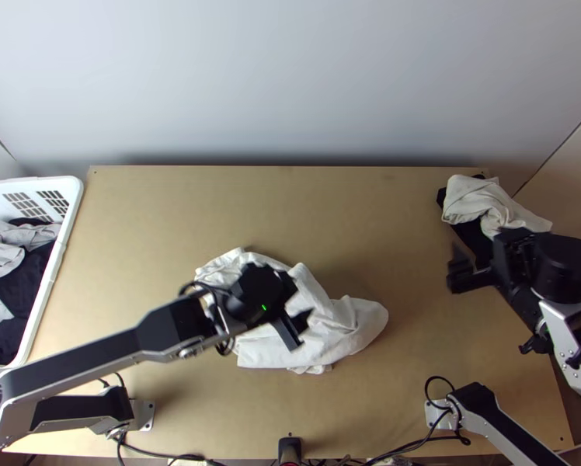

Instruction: Fold the t-shirt

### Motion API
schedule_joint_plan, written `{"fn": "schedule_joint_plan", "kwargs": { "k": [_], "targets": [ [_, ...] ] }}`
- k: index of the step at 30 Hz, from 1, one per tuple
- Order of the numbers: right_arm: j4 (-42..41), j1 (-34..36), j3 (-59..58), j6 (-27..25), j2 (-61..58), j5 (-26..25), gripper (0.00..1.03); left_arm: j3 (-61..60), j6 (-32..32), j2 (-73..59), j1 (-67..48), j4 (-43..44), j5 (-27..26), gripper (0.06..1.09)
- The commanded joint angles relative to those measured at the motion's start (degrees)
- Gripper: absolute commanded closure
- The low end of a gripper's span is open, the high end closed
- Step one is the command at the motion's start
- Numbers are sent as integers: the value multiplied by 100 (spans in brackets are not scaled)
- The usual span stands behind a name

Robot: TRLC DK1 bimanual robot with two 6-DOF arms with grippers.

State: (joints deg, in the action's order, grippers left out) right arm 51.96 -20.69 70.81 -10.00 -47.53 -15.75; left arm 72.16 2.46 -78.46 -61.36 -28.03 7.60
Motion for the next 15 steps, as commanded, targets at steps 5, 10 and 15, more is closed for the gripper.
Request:
{"fn": "schedule_joint_plan", "kwargs": {
  "k": [5, 10, 15],
  "targets": [
    [956, -515, -120, 675, -600, 1267, 4, -422, -360, 480, 1707, -941, -21, 12],
    [921, -770, -146, 569, -1162, 1302, 4, -949, -545, 753, 2383, -1003, -21, 12],
    [552, -876, -181, 569, -1540, 1461, 4, -1240, -580, 656, 3034, -695, -12, 12]
  ]
}}
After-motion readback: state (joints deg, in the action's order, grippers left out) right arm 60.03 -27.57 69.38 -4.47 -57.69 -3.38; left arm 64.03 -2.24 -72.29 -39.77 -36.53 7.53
